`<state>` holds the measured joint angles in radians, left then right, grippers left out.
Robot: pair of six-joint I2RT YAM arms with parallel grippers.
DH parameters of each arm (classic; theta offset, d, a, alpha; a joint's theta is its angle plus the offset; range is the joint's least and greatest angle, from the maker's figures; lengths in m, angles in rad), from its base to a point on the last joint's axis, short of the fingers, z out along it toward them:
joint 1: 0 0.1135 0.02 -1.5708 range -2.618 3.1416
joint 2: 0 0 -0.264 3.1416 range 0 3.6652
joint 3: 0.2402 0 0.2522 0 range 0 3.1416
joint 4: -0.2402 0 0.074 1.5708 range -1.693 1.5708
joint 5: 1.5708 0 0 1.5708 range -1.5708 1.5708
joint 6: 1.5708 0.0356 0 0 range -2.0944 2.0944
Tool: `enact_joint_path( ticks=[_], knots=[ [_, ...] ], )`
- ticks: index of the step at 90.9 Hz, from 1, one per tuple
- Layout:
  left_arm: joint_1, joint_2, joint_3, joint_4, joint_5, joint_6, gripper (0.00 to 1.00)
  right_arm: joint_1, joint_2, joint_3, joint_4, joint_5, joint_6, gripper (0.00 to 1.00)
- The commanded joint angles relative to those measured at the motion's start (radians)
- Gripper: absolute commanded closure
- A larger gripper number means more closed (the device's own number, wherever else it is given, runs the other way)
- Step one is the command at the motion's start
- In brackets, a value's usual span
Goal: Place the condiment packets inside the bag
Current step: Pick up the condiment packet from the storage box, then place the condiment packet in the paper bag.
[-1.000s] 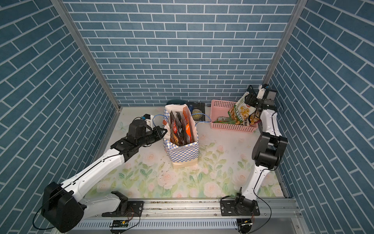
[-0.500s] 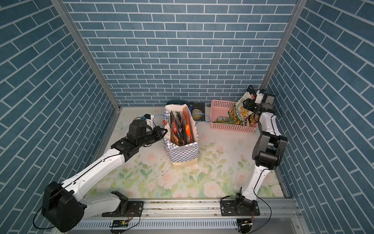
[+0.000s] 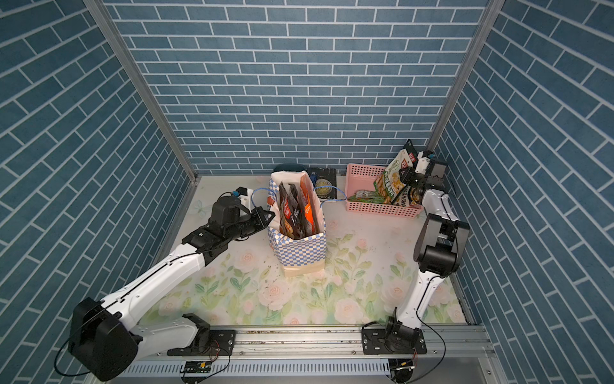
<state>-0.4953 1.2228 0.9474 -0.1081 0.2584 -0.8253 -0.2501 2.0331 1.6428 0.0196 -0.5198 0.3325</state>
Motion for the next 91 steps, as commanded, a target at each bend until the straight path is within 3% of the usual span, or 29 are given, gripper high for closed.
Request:
enact_joint_path(
  ticks=[1,5,21,41,53,72,91],
  knots=[
    [-0.008,-0.002,-0.013,-0.017,-0.013,0.010,1.00,0.012,0.021,-0.021,0.054,-0.002,0.018,0.89],
    [-0.007,-0.002,-0.013,-0.017,-0.014,0.009,1.00,0.014,0.016,-0.027,0.055,0.003,0.015,1.00],
    [-0.006,-0.003,-0.014,-0.018,-0.015,0.010,1.00,0.043,-0.082,-0.078,0.090,0.062,-0.059,1.00],
    [-0.008,-0.005,-0.022,-0.011,-0.018,0.011,1.00,0.164,-0.318,-0.178,0.169,0.279,-0.238,1.00],
    [-0.008,-0.006,-0.031,-0.007,-0.017,0.010,1.00,0.218,-0.432,-0.192,0.174,0.331,-0.264,1.00],
    [-0.008,-0.002,-0.039,0.001,-0.022,0.012,1.00,0.340,-0.607,-0.150,0.079,0.278,-0.235,1.00],
    [-0.009,-0.005,-0.041,0.014,-0.028,0.011,1.00,0.479,-0.785,-0.127,0.085,0.138,-0.083,1.00]
  ],
)
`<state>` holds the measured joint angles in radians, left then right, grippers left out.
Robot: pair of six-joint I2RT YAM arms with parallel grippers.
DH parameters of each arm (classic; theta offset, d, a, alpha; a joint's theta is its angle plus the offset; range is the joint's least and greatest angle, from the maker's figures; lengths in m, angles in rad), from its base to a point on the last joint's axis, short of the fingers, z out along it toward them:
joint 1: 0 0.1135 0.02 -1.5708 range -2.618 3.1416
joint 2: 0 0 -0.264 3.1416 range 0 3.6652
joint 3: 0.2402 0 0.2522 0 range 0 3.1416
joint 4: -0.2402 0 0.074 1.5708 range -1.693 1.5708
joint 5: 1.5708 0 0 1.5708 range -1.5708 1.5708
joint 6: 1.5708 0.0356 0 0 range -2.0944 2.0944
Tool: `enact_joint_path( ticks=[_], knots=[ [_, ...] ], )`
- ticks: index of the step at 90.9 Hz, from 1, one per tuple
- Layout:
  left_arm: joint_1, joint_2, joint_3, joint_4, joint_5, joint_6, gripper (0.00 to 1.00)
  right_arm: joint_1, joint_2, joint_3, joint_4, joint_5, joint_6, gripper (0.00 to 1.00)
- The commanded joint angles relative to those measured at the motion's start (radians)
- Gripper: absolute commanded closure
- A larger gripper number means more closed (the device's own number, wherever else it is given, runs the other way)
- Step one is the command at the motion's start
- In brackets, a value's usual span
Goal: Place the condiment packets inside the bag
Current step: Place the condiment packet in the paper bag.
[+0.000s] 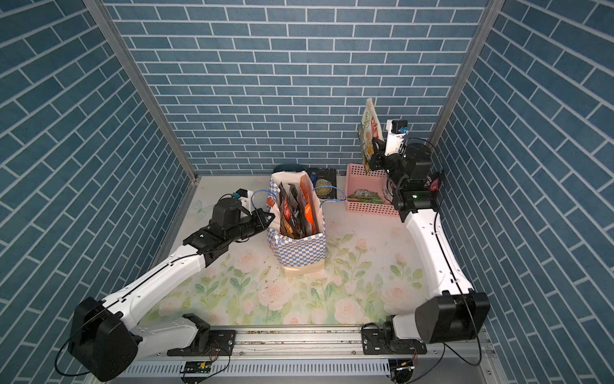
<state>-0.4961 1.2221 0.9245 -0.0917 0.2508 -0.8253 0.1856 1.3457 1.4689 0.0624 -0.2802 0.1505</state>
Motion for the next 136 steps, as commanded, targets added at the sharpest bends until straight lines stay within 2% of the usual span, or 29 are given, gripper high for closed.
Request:
enact_joint_path(
  ticks=[1,13,29,41,60,89,117,136],
  knots=[
    [-0.008,-0.005,-0.018,-0.002,-0.020,0.011,1.00,0.050,-0.104,0.044,0.049,-0.111,0.109,1.00],
    [-0.008,-0.018,-0.018,0.002,-0.039,0.011,1.00,0.141,-0.180,-0.011,0.135,-0.211,0.225,1.00],
    [-0.008,-0.031,-0.021,0.003,-0.051,0.010,1.00,0.256,-0.220,-0.091,0.230,-0.222,0.319,1.00],
    [-0.008,-0.037,-0.028,0.004,-0.056,0.005,1.00,0.338,-0.188,-0.134,0.314,-0.251,0.372,1.00],
    [-0.007,-0.059,-0.042,0.006,-0.069,-0.009,1.00,0.447,-0.110,-0.136,0.367,-0.278,0.369,1.00],
    [-0.008,-0.072,-0.041,-0.001,-0.064,-0.008,1.00,0.483,-0.055,-0.148,0.372,-0.312,0.359,1.00],
    [-0.009,-0.092,-0.036,-0.018,-0.082,-0.008,1.00,0.484,0.002,-0.211,0.381,-0.263,0.347,1.00],
    [-0.007,-0.095,-0.029,-0.031,-0.084,-0.004,1.00,0.483,0.064,-0.195,0.347,-0.363,0.296,1.00]
  ],
)
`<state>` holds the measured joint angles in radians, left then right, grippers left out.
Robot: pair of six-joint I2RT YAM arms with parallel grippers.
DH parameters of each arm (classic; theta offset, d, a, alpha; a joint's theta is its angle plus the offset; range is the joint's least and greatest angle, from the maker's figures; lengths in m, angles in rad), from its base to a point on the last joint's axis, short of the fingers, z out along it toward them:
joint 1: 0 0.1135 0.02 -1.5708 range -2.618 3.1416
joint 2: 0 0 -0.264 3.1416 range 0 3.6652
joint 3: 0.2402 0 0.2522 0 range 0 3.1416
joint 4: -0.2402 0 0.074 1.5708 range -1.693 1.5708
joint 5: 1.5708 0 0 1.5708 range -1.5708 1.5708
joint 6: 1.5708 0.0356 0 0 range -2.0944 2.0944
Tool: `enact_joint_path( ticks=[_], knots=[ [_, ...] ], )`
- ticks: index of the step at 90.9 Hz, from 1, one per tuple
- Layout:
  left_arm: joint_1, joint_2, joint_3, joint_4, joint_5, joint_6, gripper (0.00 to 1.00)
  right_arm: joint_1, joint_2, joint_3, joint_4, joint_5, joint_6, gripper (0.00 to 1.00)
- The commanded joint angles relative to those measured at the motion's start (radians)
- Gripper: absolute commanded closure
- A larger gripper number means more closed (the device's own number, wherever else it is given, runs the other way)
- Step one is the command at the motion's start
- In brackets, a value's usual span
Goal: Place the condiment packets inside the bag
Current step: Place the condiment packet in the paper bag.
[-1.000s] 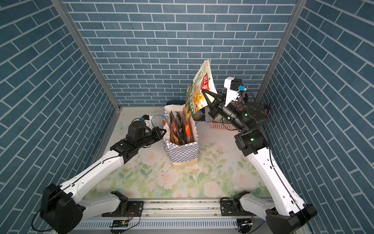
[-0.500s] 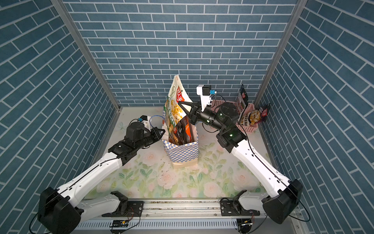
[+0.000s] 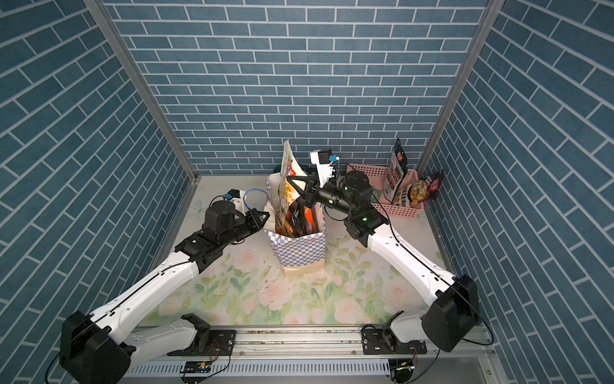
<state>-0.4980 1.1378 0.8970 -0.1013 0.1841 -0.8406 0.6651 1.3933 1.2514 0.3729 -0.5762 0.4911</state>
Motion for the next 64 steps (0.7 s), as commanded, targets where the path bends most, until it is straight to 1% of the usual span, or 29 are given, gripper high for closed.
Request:
enact_joint_path(
  ticks=[1,9,28,40,52,64],
  knots=[
    [-0.006,-0.012,-0.001,-0.021,-0.017,0.012,1.00,0.004,0.019,0.025,0.031,-0.071,-0.049,1.00],
    [-0.005,-0.009,0.001,-0.021,-0.017,0.012,1.00,0.003,0.038,0.033,-0.002,-0.056,-0.076,1.00],
    [-0.007,-0.004,0.015,-0.025,-0.016,0.014,1.00,0.004,0.082,0.030,-0.072,0.107,-0.109,1.00],
    [-0.005,0.002,0.021,-0.032,-0.014,0.015,1.00,0.009,0.107,0.027,-0.066,0.113,-0.118,1.00],
    [-0.005,0.009,0.025,-0.030,-0.012,0.017,1.00,0.037,0.156,0.040,-0.068,0.111,-0.126,1.00],
    [-0.005,0.017,0.029,-0.026,-0.009,0.016,1.00,0.058,0.198,0.064,-0.109,0.190,-0.151,1.00]
  ],
)
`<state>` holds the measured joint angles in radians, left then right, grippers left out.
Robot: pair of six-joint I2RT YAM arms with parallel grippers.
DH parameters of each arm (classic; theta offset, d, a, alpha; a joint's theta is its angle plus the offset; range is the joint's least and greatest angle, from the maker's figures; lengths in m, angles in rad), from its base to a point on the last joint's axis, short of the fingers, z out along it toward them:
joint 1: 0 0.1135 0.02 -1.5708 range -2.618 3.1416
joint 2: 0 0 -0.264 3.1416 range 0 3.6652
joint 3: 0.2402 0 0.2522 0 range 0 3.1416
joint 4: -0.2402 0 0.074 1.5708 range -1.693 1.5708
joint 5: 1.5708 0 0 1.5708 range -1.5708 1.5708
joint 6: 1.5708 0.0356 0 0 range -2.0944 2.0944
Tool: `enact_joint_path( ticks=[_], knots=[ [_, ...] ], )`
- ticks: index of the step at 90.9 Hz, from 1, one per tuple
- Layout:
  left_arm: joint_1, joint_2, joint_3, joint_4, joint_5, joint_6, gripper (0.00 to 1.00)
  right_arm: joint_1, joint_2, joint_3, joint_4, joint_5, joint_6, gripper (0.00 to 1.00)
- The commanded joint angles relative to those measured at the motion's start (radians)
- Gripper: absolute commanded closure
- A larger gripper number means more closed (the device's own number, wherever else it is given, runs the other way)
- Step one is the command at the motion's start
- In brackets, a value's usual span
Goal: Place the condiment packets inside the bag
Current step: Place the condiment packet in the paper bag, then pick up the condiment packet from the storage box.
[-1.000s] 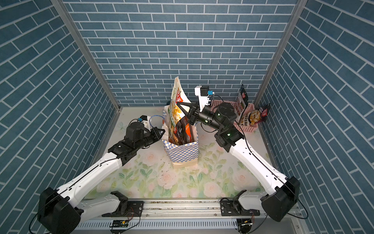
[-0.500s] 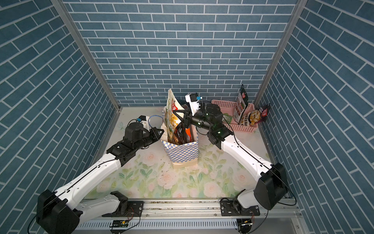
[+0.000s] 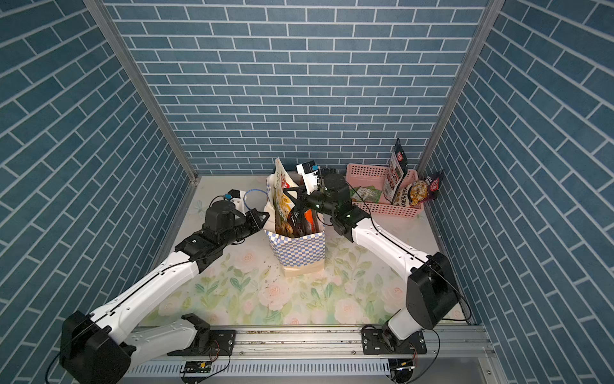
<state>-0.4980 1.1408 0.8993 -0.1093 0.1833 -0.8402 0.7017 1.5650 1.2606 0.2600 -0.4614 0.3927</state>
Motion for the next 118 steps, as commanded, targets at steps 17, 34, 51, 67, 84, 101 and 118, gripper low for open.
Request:
enact_joint_path(
  ticks=[17,34,51,67,84,101,118],
  knots=[
    [-0.006,0.017,0.029,-0.027,-0.005,0.016,1.00,0.042,0.044,0.081,-0.073,0.143,-0.103,0.63],
    [-0.006,0.027,0.030,-0.019,-0.002,0.018,1.00,0.040,0.007,0.098,-0.095,0.160,-0.111,0.42],
    [-0.005,0.028,0.032,-0.021,-0.002,0.018,1.00,-0.034,-0.079,0.148,-0.198,0.247,-0.116,0.33],
    [-0.006,0.023,0.029,-0.025,0.001,0.018,1.00,-0.302,-0.113,0.211,-0.391,0.365,-0.153,0.18],
    [-0.005,0.016,0.028,-0.024,-0.003,0.018,1.00,-0.574,0.014,0.298,-0.436,0.487,-0.266,0.03],
    [-0.006,0.016,0.032,-0.027,-0.002,0.018,1.00,-0.709,0.176,0.404,-0.395,0.541,-0.276,0.00],
    [-0.006,0.019,0.030,-0.024,0.000,0.017,1.00,-0.788,0.293,0.441,-0.387,0.543,-0.243,0.00]
  ],
)
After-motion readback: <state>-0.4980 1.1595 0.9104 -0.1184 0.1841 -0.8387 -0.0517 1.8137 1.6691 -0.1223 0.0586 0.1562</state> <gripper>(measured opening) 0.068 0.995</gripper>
